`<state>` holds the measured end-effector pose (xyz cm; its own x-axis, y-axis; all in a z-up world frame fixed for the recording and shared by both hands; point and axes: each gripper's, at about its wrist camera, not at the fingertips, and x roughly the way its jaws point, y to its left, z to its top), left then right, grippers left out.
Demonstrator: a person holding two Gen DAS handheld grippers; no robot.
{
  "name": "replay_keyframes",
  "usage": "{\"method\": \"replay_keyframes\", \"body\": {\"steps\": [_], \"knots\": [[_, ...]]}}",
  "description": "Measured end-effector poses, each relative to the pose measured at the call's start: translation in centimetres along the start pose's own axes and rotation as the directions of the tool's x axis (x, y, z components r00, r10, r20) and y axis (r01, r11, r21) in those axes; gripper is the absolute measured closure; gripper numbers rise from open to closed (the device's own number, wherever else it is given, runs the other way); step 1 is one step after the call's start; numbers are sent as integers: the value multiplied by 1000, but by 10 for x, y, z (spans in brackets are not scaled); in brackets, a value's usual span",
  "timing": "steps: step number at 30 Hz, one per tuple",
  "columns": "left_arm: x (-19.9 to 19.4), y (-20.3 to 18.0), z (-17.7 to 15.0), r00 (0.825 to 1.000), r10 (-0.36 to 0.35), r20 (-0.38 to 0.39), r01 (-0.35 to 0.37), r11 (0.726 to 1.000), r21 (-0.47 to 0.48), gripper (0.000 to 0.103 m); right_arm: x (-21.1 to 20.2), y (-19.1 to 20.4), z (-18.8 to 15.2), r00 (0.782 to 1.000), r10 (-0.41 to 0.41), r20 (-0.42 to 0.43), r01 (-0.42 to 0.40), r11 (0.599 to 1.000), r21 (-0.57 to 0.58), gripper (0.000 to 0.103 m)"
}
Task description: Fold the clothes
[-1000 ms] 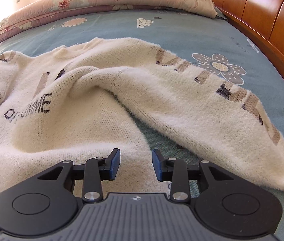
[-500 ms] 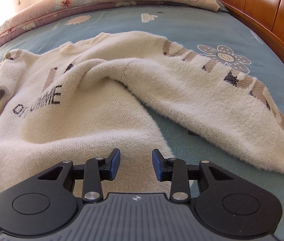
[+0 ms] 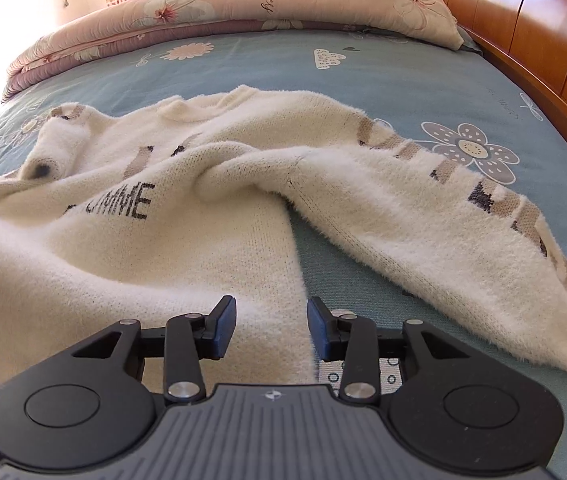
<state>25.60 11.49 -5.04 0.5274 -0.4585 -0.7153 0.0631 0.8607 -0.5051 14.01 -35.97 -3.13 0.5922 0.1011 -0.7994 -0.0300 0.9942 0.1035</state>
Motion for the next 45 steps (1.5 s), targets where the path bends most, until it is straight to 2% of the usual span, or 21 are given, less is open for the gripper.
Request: {"method": "replay_keyframes", "body": {"steps": [3,5,6,8,9,13,16,20,22,24,26,29,32,36,37,39,42,45], "knots": [[11,4,-14,997,53,-47,-51,998,33,90,11,-5,-5,999,27,-37,-26,999,24,58],[14,8,-23,997,36,-64,-34,999,24,86,18,-12,-12,997,37,-61,-34,998,50,56],[12,13,-29,997,14,-71,-13,1000,10,81,21,-16,-16,997,40,-72,-36,997,66,53],[7,17,-37,997,-23,-72,22,1000,-10,62,22,-26,-22,994,70,-83,-60,992,110,52],[4,19,-40,997,-37,-68,36,999,-18,59,23,-32,-26,992,88,-87,-76,988,133,52],[-14,29,-56,995,-87,-46,85,995,-45,48,24,-54,-44,982,153,-106,-127,967,223,50],[-28,33,-67,998,-67,-7,67,997,-47,48,18,-56,-56,984,152,-94,-127,965,228,50],[-49,11,-75,999,5,33,-8,996,83,48,2,-35,-61,987,140,-82,-128,982,140,50],[-60,-13,-80,996,58,69,-72,970,233,48,-5,-16,-58,989,129,-74,-124,990,62,50],[-67,-45,-92,991,84,100,-119,898,425,48,-11,9,-54,988,139,-66,-141,990,-25,50],[-67,-74,-109,992,90,87,-124,796,592,44,-14,34,-49,982,178,-65,-183,979,-94,50],[-58,-107,-141,995,87,42,-88,629,773,43,-12,72,-47,969,229,-87,-242,952,-189,50],[-36,-126,-180,992,123,-4,-52,450,892,42,-5,109,-50,960,249,-128,-276,917,-289,50],[-8,-141,-228,981,196,0,-38,192,981,42,1,144,-65,970,187,-154,-237,862,-449,50],[-4,-142,-234,979,204,11,-42,153,987,42,1,151,-67,972,175,-155,-229,846,-481,50],[1,-145,-238,977,209,32,-53,97,994,41,-1,159,-69,974,163,-155,-222,821,-527,50],[5,-149,-236,976,214,48,-61,58,996,40,-2,165,-66,972,175,-160,-235,806,-544,50],[10,-151,-233,968,242,65,-66,-2,998,40,-2,172,-64,972,166,-168,-233,784,-575,50]]}}
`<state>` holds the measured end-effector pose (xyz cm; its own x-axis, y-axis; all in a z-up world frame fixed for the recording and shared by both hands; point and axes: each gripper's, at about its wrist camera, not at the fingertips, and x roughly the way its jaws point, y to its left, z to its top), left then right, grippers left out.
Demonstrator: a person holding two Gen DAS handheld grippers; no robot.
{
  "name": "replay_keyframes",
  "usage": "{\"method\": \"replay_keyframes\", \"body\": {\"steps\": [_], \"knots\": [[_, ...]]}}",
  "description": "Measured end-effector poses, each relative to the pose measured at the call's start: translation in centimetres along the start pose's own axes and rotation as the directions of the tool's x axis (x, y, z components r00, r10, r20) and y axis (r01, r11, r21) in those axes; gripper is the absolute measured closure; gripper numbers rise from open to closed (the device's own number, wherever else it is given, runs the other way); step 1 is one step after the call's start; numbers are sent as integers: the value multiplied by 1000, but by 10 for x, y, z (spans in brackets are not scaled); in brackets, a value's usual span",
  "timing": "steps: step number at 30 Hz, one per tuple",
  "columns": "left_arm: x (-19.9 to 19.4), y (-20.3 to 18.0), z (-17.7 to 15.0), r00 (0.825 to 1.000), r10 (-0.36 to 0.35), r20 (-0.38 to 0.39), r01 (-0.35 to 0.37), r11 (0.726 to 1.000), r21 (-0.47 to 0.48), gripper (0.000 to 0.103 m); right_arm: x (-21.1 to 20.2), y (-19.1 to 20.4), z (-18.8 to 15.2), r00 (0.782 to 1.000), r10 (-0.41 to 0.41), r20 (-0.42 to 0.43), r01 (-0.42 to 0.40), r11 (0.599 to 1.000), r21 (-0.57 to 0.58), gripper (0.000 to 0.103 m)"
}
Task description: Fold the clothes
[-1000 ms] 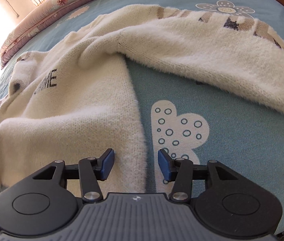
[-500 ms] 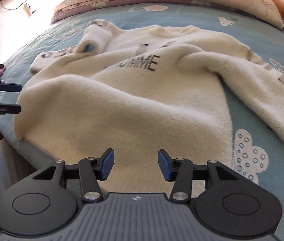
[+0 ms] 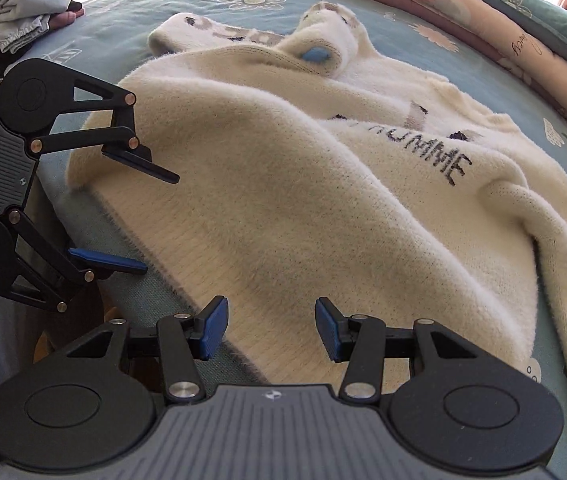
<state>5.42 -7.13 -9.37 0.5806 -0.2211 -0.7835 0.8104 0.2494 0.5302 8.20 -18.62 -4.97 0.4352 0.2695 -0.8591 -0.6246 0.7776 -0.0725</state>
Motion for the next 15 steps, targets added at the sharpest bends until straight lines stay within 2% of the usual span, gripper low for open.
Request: {"method": "replay_keyframes", "body": {"steps": [5,9,13,15], "knots": [[-3,3,-3,1000,7,9,-8,998,59,39,3,10,6,999,-5,-37,1,994,-105,50],[-11,13,-5,999,16,47,-17,1000,13,39,4,17,6,999,23,-24,-26,989,-145,50],[-11,20,-10,999,9,47,-7,999,-41,39,9,26,7,997,71,1,-70,986,-152,50],[-11,19,-11,999,10,46,-7,999,-47,39,15,33,8,998,67,10,-65,985,-161,50]]}}
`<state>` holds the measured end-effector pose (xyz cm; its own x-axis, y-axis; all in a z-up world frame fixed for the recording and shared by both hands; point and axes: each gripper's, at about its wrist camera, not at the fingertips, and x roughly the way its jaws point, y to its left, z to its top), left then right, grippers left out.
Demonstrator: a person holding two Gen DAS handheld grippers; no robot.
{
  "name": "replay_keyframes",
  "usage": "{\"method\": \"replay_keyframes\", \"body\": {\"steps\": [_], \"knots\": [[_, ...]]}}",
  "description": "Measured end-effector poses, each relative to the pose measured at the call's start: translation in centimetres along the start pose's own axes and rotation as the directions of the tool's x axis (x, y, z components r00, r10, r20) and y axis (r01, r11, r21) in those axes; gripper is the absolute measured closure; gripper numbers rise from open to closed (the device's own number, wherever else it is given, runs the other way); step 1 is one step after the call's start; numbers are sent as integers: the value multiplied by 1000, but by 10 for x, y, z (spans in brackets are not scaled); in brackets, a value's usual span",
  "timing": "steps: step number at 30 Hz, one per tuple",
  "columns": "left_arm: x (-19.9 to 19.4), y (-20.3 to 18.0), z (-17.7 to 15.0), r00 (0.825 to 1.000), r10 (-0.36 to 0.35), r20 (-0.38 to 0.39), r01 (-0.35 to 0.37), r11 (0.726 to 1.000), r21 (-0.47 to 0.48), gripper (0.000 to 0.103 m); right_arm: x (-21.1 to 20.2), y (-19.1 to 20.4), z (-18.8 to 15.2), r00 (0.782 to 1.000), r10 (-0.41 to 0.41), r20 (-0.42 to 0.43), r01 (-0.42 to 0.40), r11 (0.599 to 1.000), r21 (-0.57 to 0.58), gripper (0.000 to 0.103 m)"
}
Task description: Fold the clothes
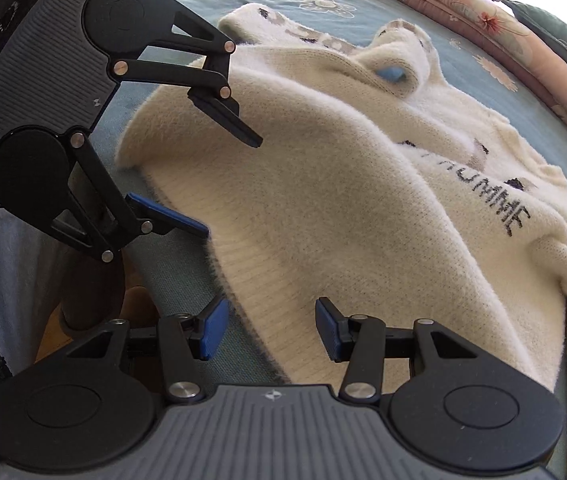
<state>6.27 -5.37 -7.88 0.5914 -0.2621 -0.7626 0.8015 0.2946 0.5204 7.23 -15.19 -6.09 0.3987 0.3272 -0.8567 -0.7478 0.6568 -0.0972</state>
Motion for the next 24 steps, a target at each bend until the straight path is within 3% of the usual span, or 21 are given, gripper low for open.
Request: {"method": "replay_keyframes", "body": {"steps": [6,11,15,20,24], "knots": [[2,0,0,1000,-11,6,12,1000,-21,39,20,23,3,999,-46,29,48,996,-74,50],[-7,-1,-1,999,-17,34,18,999,-34,40,24,34,1,980,-179,84,190,970,-150,51],[-13,-9,0,996,-64,65,65,998,-11,39,16,26,4,975,-193,106,204,973,-111,51],[9,-20,2,1000,-8,12,8,1000,13,39,10,22,5,978,-184,102,193,978,-84,51],[4,-10,3,999,12,40,-11,999,-34,40,8,30,-1,983,-154,101,166,979,-121,51]]}}
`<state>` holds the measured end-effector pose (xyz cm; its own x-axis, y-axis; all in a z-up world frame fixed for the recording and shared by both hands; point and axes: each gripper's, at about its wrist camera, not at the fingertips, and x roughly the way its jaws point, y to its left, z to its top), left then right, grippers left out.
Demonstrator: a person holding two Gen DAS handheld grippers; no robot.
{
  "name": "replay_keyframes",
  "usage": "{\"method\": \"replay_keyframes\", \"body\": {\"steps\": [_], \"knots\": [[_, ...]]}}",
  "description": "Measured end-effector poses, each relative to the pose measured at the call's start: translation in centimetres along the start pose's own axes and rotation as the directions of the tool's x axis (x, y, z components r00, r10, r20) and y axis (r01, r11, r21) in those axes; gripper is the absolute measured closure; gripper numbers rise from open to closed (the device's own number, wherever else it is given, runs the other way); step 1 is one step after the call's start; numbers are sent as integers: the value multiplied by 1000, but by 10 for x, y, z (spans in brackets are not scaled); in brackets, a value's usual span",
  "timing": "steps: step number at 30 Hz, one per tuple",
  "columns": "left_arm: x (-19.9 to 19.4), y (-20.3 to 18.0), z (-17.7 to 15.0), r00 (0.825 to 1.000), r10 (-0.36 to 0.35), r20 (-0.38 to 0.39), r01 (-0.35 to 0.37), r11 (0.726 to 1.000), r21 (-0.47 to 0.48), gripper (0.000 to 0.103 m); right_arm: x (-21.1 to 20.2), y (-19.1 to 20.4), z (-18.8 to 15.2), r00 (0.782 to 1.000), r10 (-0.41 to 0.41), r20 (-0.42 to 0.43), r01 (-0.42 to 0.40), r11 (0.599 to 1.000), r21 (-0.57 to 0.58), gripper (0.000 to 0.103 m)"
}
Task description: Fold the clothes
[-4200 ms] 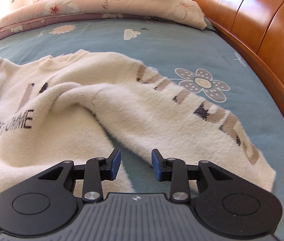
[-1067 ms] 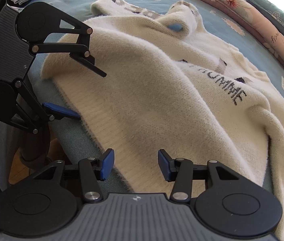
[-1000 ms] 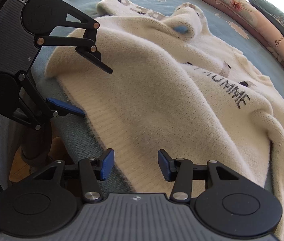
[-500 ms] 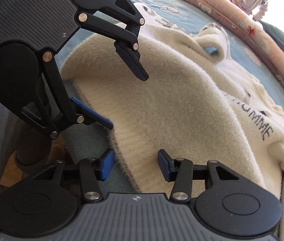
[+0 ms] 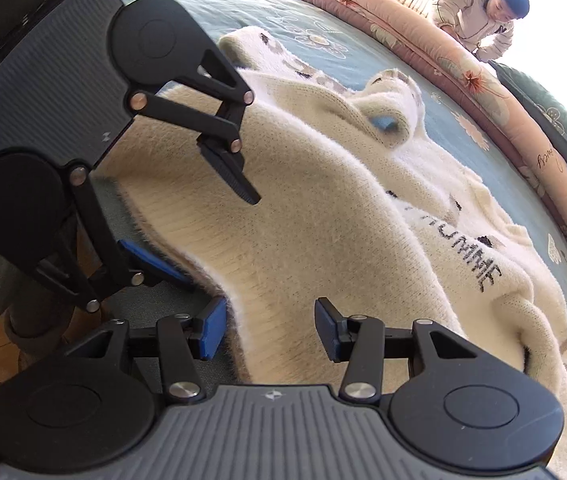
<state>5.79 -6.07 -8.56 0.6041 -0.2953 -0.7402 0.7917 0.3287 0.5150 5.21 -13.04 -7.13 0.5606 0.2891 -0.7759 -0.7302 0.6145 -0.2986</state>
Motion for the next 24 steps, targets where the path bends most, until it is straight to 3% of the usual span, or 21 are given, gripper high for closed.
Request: {"method": "replay_keyframes", "body": {"steps": [6,7,8,9,13,15,16,17,24], "knots": [[-7,13,0,1000,8,13,-7,998,-57,39,15,18,-5,998,-48,-40,45,995,-86,53],[-8,13,-1,1000,3,15,-2,998,-67,39,17,20,-5,997,-67,-46,62,992,-108,58],[-9,13,-1,1000,-2,21,4,997,-72,39,19,23,-5,995,-85,-57,77,988,-132,86],[-11,11,-2,1000,-7,29,9,997,-72,40,21,24,-4,993,-101,-62,92,986,-143,96],[-15,-4,-1,999,-32,41,32,999,4,40,13,11,2,997,-54,-60,50,996,-69,97],[-10,-12,-1,1000,-15,9,14,999,37,62,6,4,3,998,-27,-55,25,999,-34,97],[-7,-15,-1,1000,-6,-11,6,999,44,90,2,1,4,998,-14,-53,13,1000,-19,97],[-6,-15,0,1000,-10,-21,10,999,37,99,-2,-1,5,999,1,-51,-1,1000,-8,97],[-30,-7,1,987,-161,-6,161,987,-30,99,-18,-12,1,985,145,-89,-139,988,73,96]]}}
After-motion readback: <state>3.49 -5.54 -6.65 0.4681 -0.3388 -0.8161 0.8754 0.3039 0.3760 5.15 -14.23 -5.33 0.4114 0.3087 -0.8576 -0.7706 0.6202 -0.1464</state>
